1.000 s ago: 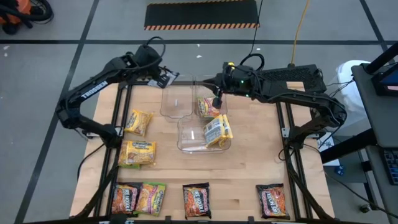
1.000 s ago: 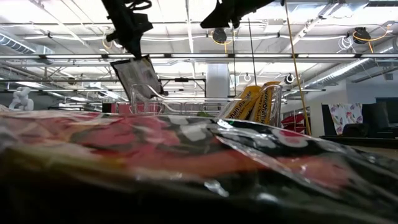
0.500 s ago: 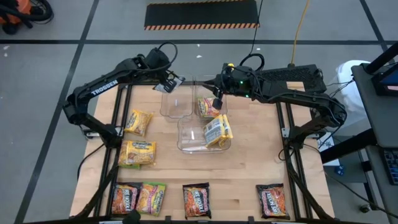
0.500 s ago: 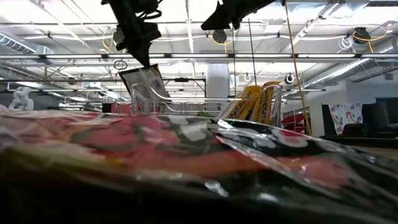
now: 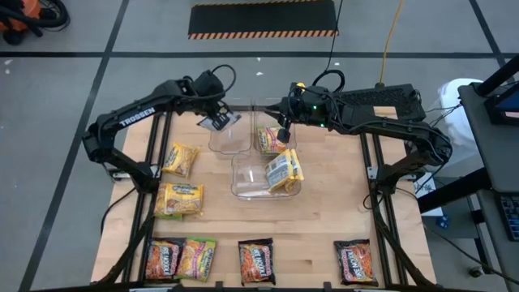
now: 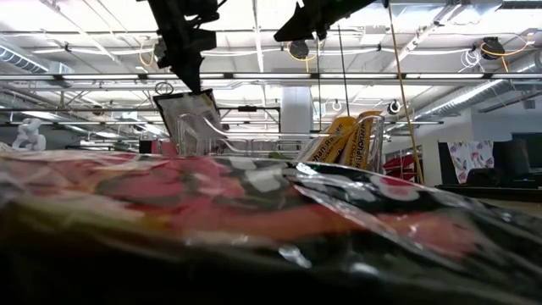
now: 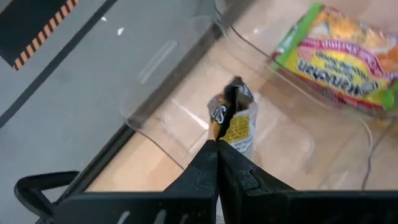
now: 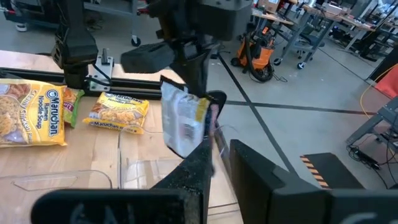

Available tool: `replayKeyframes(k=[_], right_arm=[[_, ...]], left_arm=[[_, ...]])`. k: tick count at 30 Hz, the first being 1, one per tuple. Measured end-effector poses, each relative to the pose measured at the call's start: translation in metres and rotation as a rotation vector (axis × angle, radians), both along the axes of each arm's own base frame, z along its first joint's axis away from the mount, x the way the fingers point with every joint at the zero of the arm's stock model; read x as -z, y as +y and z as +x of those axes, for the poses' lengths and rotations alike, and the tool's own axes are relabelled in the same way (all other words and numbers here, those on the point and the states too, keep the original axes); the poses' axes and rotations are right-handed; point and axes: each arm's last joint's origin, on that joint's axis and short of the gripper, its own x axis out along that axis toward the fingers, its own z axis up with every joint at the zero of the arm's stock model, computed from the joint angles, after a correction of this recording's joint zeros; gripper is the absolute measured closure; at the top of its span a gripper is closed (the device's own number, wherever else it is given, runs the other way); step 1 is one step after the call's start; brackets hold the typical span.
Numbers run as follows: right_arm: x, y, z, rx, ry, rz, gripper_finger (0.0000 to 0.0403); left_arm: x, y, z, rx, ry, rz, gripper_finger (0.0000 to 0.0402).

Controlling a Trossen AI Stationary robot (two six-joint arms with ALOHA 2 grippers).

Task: Sort Maruchan noodles
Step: Put the black noodle pack into the top left transparent bin

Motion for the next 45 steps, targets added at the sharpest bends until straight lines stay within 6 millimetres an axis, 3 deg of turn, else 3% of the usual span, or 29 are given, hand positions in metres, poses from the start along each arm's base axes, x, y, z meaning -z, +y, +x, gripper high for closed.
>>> replayKeyframes(k=[21,45], right_arm=[[0.0,0.0,0.0,0.0,0.0,0.0,0.0351],[0.0,0.0,0.0,-0.003,0.003,-0.006,0.0351]], left_arm=[[0.003,-0.04,0.018,0.163,0.008,-0.088,0.0402],[0.05,-0.06,0.056,0.28,0.21,-0.192,0.0402]])
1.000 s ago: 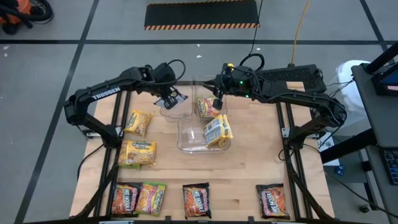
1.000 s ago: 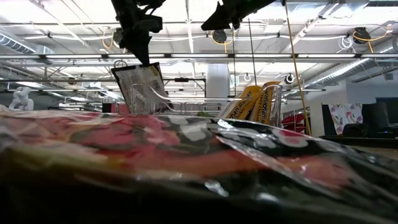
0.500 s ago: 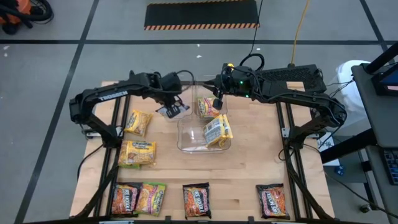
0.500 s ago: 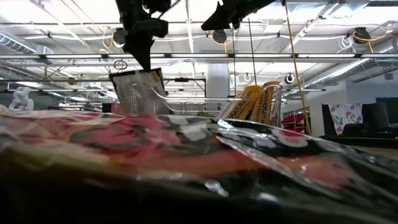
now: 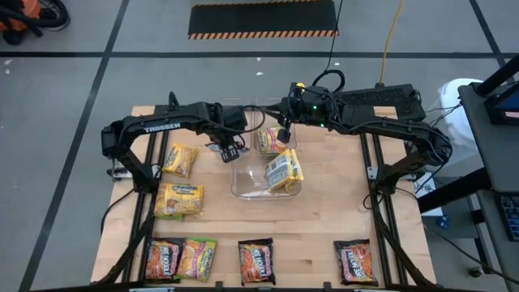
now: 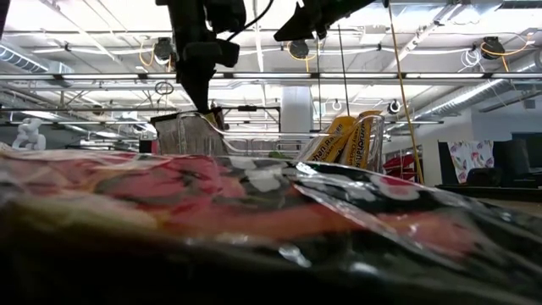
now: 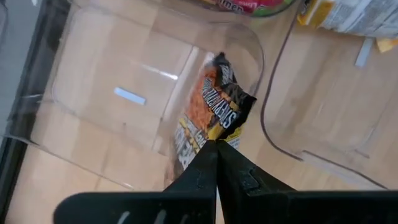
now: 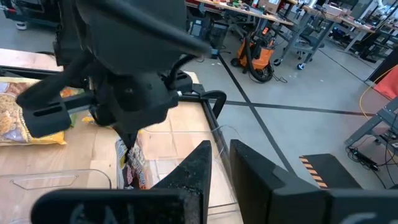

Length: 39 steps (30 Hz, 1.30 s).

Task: Sort Maruchan noodles
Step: Put the black noodle pack into the top left transparent bin

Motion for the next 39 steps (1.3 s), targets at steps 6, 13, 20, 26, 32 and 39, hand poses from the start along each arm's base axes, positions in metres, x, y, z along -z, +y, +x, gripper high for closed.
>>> replayKeyframes(k=[6,13,20,26,32,39], right_arm=[[0.0,0.0,0.0,-0.001,0.001,-0.003,0.0351],[0.0,0.0,0.0,-0.001,0.001,-0.004,0.0351],[0.0,0.0,0.0,-0.001,0.001,-0.004,0.0351],[0.0,0.0,0.0,-0.001,0.001,-0.004,0.0351],[0.0,0.0,0.0,-0.001,0.001,-0.004,0.0351],[0.0,0.0,0.0,-0.001,0.001,-0.004,0.0351]], left_arm=[[0.0041,-0.0047,0.0058,0.026,-0.005,-0.021,0.0402],[0.0027,-0.0039,0.0064,0.024,-0.021,-0.017,0.0401],[0.0027,-0.0035,0.0071,0.019,-0.029,-0.016,0.0396],[0.0026,-0.0035,0.0072,-0.02,-0.037,-0.026,0.0384],[0.0026,-0.0034,0.0073,-0.055,-0.044,-0.034,0.0382],[0.0026,-0.0039,0.0074,-0.053,-0.044,-0.034,0.0381]])
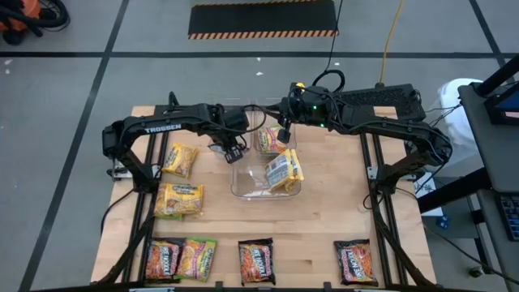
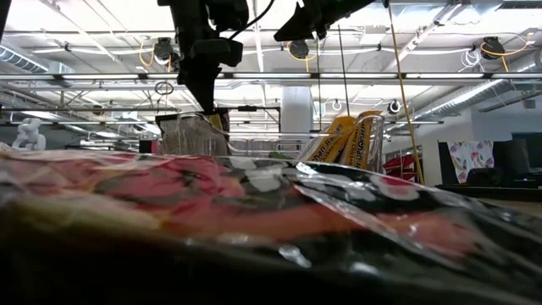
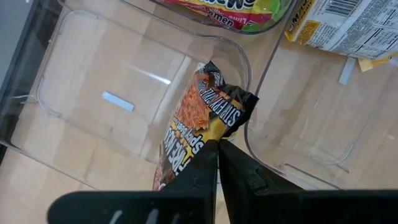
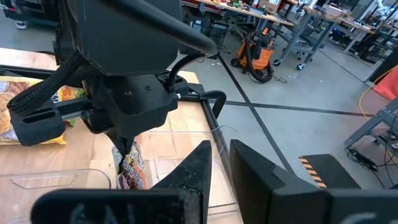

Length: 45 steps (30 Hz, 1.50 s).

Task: Sort Maruchan noodles
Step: Put the black noodle pack into the top left transparent bin

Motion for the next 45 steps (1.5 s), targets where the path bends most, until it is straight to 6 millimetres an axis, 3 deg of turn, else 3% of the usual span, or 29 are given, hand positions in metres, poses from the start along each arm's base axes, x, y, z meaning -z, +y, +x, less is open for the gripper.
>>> replayKeyframes(k=[26,31,38,45], right_arm=[[0.0,0.0,0.0,-0.006,0.006,-0.017,0.0351],[-0.011,0.003,-0.009,-0.013,-0.019,-0.052,0.0351],[-0.038,0.015,-0.043,-0.012,-0.053,-0.058,0.0351],[-0.048,0.03,-0.081,-0.012,0.013,-0.001,0.0351]], left_arm=[[0.0,-0.001,0.0,0.012,-0.01,-0.024,0.038],[-0.002,0.0,-0.002,0.036,-0.008,-0.016,0.038],[-0.028,0.001,-0.023,0.015,-0.083,0.015,0.038],[-0.074,0.002,-0.067,-0.049,-0.246,0.083,0.038]])
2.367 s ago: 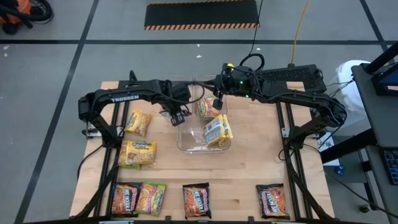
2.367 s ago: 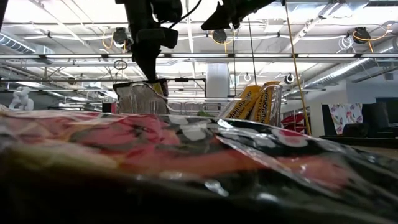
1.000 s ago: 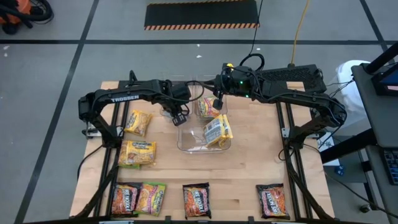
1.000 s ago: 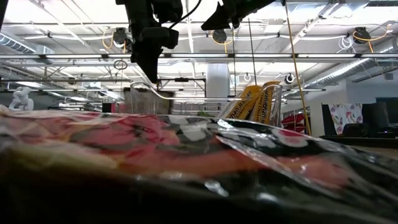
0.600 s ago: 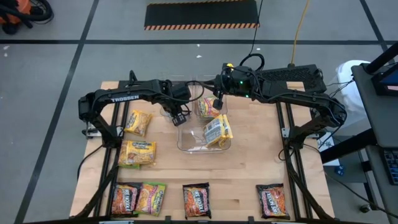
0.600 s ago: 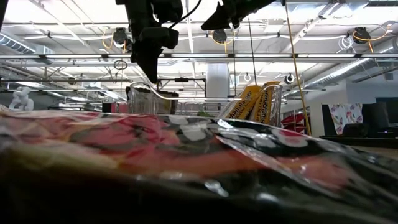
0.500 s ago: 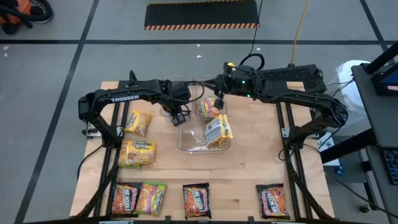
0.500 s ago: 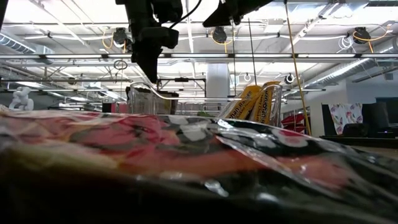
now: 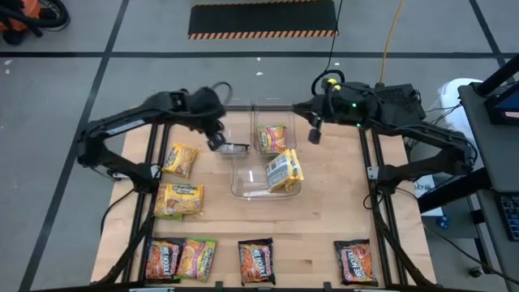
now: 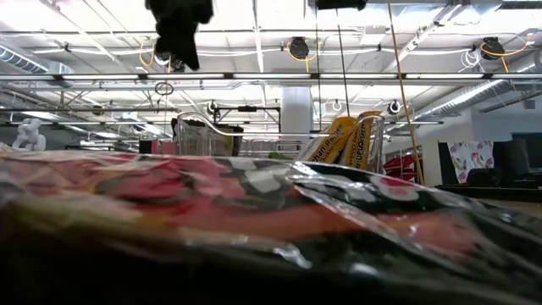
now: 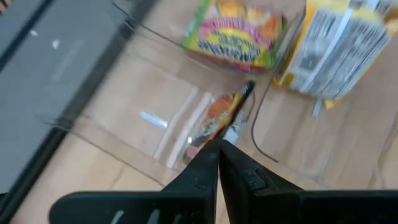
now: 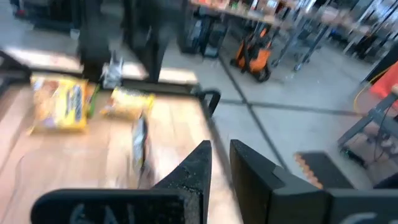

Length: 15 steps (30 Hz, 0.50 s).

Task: Sort Maruchan noodles
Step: Put the black noodle pack into the top left transparent bin

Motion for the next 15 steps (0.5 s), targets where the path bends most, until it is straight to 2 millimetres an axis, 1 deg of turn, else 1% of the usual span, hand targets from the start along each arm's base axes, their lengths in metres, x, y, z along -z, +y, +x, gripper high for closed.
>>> replayKeyframes(k=[4,8,11,15], right_arm=[[0.003,0.011,-0.017,-0.024,0.092,0.037,0.0351],[0.005,0.023,-0.029,-0.025,0.132,0.139,0.0351],[0.01,0.033,-0.031,-0.044,0.185,0.197,0.0351],[0.018,0.047,-0.03,-0.087,0.264,0.244,0.0351]], left_arm=[[-0.024,-0.005,-0.03,-0.03,-0.099,0.04,0.038],[-0.042,-0.016,-0.059,-0.044,-0.169,0.066,0.038],[-0.05,-0.024,-0.076,-0.064,-0.203,0.064,0.038],[-0.053,-0.033,-0.095,-0.08,-0.2,0.043,0.038]])
